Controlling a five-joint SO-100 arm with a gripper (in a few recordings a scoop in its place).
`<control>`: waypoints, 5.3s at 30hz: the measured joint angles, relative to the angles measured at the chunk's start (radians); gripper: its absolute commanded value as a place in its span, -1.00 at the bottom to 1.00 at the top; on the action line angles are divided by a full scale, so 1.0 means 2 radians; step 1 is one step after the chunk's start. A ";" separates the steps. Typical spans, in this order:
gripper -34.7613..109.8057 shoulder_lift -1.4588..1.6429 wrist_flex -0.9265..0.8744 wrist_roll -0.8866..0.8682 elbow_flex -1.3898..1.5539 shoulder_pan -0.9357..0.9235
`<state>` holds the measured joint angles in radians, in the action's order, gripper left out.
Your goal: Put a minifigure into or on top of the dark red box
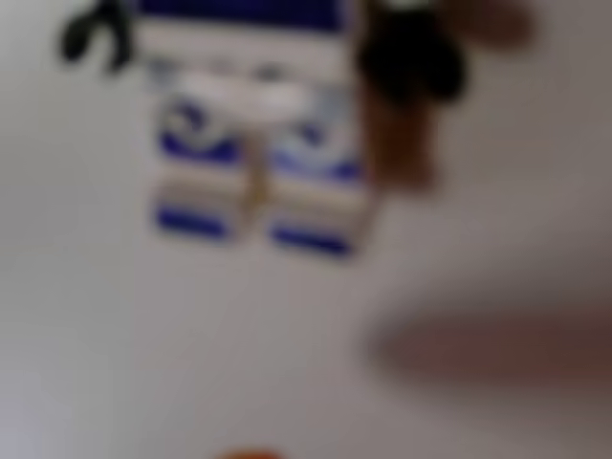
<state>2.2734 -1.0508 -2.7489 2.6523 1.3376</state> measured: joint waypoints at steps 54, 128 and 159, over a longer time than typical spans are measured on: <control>-0.23 -0.106 0.133 0.047 -0.009 -0.065; -0.49 -0.120 0.145 0.115 0.008 -0.068; -0.52 0.215 -0.360 0.927 -0.232 -0.709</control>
<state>2.7029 -1.7717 -0.8943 2.1875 -0.0798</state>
